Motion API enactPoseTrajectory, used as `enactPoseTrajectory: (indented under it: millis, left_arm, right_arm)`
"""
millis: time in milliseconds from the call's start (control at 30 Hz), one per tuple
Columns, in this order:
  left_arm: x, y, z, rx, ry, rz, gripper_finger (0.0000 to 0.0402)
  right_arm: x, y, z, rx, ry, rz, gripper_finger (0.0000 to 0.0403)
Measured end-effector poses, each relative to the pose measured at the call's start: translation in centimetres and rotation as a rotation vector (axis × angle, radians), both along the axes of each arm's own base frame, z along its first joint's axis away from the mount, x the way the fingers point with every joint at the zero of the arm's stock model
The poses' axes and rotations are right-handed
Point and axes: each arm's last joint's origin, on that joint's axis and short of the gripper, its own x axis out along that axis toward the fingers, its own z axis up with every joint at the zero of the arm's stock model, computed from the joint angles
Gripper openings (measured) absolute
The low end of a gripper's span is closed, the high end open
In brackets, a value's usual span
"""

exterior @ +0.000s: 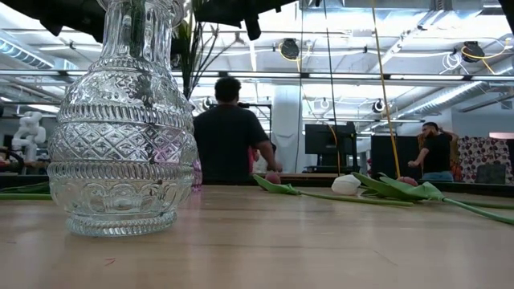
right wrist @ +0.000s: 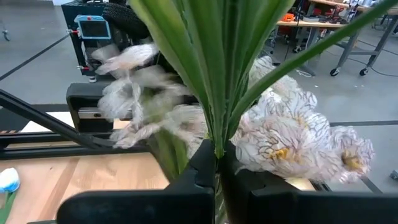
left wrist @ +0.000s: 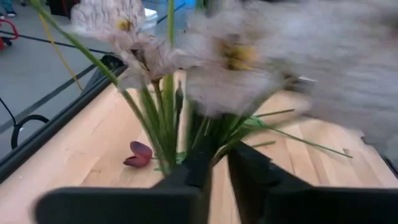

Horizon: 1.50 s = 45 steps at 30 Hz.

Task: Sort flowers into vase by color
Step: Put the white flowers into the pink vase

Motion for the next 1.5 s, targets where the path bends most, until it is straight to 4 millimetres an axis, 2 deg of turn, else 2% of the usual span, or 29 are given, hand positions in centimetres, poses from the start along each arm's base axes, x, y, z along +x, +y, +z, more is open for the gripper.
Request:
enactPoseTrajectory:
  millis: [67, 400, 700, 800, 1100, 1500]
  left_arm:
    - [0.0, 0.0, 0.0, 0.0, 0.0, 0.001, 0.0011]
    - [-0.4, -0.1, 0.3, 0.002, -0.015, 0.002, 0.0004]
    - [-0.6, 0.0, 0.4, 0.017, -0.019, 0.049, 0.0003]
    - [-0.6, 0.0, 0.5, 0.022, -0.027, 0.064, 0.0002]
    - [-0.5, 0.2, 0.8, 0.062, -0.056, 0.095, 0.0002]
    - [-0.5, 0.2, 0.9, 0.084, -0.065, 0.095, 0.0002]
  right_arm:
    - [0.0, 0.0, 0.0, 0.007, -0.001, -0.001, 0.0]
    - [0.0, 0.0, 0.0, 0.012, -0.003, -0.003, 0.0]
    - [-2.1, 0.2, 3.2, -0.005, -0.068, -0.005, 0.0]
    - [-2.3, 0.3, 3.6, -0.006, -0.078, 0.002, 0.0]
    - [-1.6, 1.9, 2.8, -0.051, -0.064, 0.052, 0.0]
    - [-0.3, 1.7, 0.9, -0.049, -0.026, 0.048, 0.0]
